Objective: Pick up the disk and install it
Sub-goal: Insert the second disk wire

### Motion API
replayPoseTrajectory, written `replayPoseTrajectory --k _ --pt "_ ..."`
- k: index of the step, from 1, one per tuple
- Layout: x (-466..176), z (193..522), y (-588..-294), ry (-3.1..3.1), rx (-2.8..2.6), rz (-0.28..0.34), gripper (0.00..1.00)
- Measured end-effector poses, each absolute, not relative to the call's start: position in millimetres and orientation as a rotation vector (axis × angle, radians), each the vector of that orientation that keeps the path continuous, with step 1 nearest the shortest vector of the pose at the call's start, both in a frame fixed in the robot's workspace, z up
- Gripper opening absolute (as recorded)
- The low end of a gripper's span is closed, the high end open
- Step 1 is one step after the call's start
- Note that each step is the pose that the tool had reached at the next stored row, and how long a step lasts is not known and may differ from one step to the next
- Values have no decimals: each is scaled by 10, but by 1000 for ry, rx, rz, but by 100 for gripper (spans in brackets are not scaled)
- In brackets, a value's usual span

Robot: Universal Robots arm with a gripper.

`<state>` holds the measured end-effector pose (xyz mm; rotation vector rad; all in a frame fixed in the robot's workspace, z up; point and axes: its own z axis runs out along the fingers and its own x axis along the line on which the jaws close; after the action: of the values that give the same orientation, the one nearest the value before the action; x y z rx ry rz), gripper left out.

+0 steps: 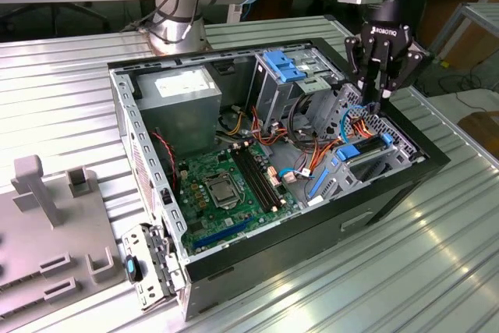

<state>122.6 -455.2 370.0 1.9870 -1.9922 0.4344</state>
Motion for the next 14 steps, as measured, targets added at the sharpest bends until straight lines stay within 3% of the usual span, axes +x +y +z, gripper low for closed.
replayPoseTrajectory --k 14 --pt "1226 3633 -4418 -1945 1940 504 36"
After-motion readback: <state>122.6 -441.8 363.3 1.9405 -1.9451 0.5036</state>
